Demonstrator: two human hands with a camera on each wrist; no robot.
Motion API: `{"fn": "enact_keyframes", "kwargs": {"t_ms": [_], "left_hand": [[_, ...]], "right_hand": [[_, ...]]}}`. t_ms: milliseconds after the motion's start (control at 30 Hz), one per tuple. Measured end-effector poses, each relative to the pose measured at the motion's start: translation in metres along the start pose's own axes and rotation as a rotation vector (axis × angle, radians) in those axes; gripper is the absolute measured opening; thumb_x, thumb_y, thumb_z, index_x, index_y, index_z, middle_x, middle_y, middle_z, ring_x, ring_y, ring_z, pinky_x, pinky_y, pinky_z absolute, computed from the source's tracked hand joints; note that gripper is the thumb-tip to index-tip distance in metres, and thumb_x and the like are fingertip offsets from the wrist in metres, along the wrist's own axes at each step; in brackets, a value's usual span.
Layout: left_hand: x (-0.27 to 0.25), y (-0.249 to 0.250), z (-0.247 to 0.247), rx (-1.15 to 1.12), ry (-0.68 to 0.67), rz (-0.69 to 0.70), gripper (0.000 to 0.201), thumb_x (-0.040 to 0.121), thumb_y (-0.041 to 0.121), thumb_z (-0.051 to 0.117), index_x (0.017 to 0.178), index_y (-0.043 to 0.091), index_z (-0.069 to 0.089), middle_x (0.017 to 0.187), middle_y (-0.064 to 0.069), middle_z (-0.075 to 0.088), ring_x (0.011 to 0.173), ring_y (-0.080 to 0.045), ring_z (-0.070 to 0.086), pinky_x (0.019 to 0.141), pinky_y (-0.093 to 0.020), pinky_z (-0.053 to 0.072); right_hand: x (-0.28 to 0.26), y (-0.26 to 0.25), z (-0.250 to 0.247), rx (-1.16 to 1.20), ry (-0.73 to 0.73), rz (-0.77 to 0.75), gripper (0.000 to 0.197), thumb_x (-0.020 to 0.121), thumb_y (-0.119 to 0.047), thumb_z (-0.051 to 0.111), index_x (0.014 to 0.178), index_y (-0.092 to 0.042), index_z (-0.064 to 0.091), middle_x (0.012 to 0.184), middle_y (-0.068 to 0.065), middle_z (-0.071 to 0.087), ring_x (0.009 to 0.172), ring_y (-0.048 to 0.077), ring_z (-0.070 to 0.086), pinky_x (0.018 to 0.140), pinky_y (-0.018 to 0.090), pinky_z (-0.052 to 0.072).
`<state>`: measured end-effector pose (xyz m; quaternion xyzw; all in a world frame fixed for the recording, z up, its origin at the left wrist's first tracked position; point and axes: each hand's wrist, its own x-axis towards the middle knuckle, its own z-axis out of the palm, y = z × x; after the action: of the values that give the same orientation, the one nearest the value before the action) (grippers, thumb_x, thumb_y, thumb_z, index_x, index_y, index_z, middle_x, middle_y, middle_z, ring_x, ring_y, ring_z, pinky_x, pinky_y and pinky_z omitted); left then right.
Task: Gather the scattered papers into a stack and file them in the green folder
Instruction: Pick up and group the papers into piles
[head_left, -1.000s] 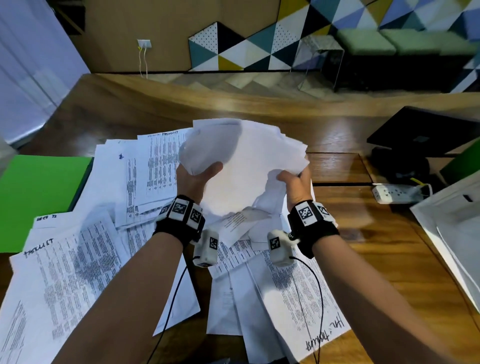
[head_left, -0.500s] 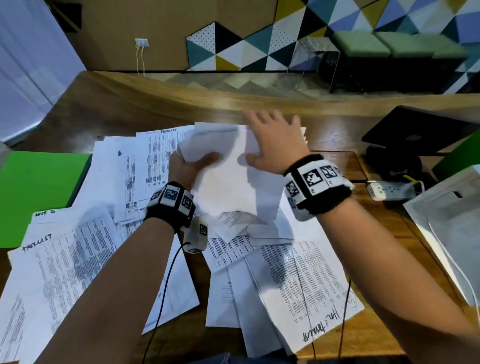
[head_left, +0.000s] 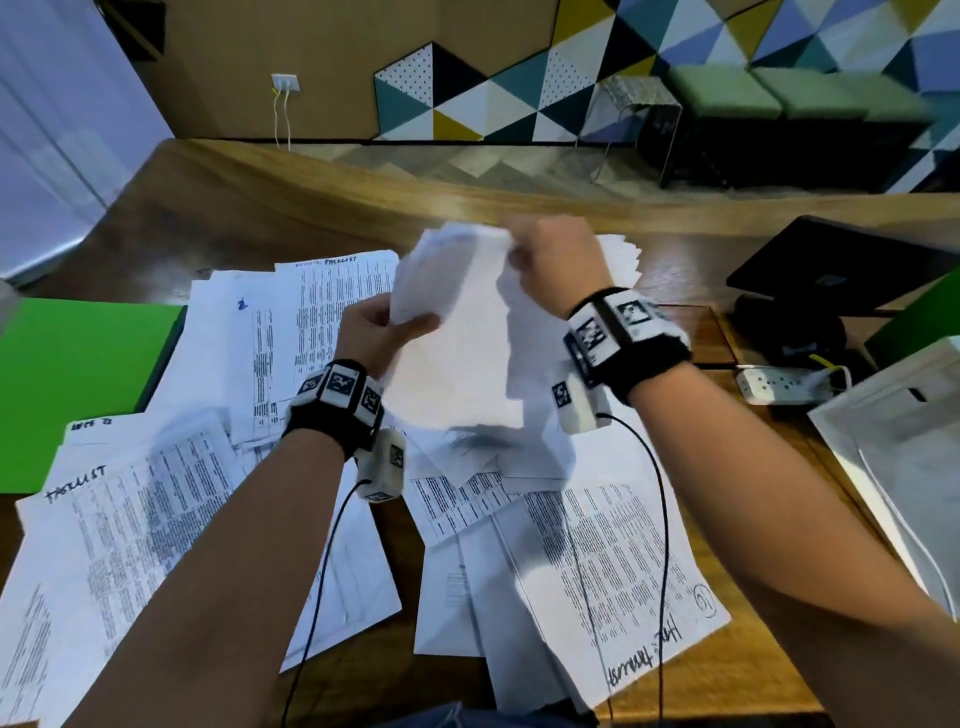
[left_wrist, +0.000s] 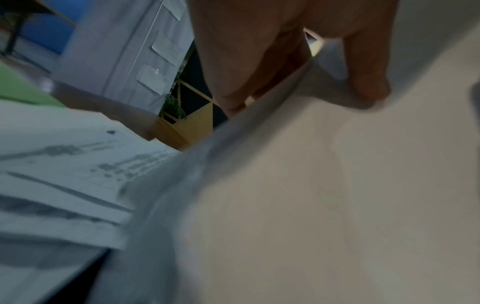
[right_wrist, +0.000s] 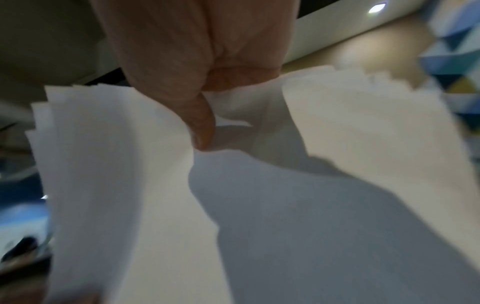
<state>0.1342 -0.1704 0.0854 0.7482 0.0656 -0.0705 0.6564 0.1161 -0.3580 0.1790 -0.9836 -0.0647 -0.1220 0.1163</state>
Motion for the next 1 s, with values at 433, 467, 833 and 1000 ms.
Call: {"fn": "enact_keyframes", "kwargs": {"t_ms": [433, 467, 833, 1000], "left_hand": [[-0.011, 0.015, -0.006, -0.330, 0.222, 0.081, 0.007, 0.077, 0.007, 0.073, 0.077, 0.005, 0.067, 0.051, 0.012, 0.066, 0.047, -0.001, 0.059, 0.051, -0.017, 0.048], [-0.013, 0.014, -0.002, -0.308, 0.256, 0.115, 0.011, 0.079, 0.006, 0.072, 0.086, 0.000, 0.067, 0.056, 0.013, 0.066, 0.046, 0.005, 0.057, 0.049, -0.014, 0.047], [-0.016, -0.060, -0.007, -0.184, 0.089, -0.008, 0.058, 0.048, 0.015, 0.073, 0.104, 0.014, 0.055, 0.094, -0.007, 0.060, 0.088, -0.024, 0.058, 0.066, -0.030, 0.051], [-0.008, -0.054, 0.002, -0.153, 0.117, -0.024, 0.038, 0.058, -0.003, 0.050, 0.093, 0.006, 0.063, 0.072, -0.003, 0.057, 0.070, -0.018, 0.052, 0.058, -0.026, 0.045]], "right_hand": [[-0.061, 0.093, 0.041, 1.205, 0.259, 0.635, 0.034, 0.085, 0.010, 0.056, 0.094, -0.021, 0.062, 0.092, -0.008, 0.066, 0.083, 0.000, 0.063, 0.073, 0.012, 0.050], [-0.067, 0.094, 0.048, 1.232, 0.270, 0.661, 0.032, 0.082, 0.010, 0.057, 0.096, -0.019, 0.062, 0.094, -0.005, 0.066, 0.088, 0.007, 0.062, 0.078, 0.018, 0.051], [-0.098, 0.085, 0.099, 1.295, 0.312, 0.827, 0.066, 0.060, 0.011, 0.058, 0.116, -0.021, 0.045, 0.095, 0.000, 0.057, 0.079, 0.009, 0.055, 0.067, 0.021, 0.046], [-0.080, 0.071, 0.099, 1.234, 0.324, 0.803, 0.056, 0.057, 0.001, 0.056, 0.101, -0.034, 0.052, 0.105, 0.008, 0.060, 0.083, 0.015, 0.053, 0.071, 0.025, 0.045]]}}
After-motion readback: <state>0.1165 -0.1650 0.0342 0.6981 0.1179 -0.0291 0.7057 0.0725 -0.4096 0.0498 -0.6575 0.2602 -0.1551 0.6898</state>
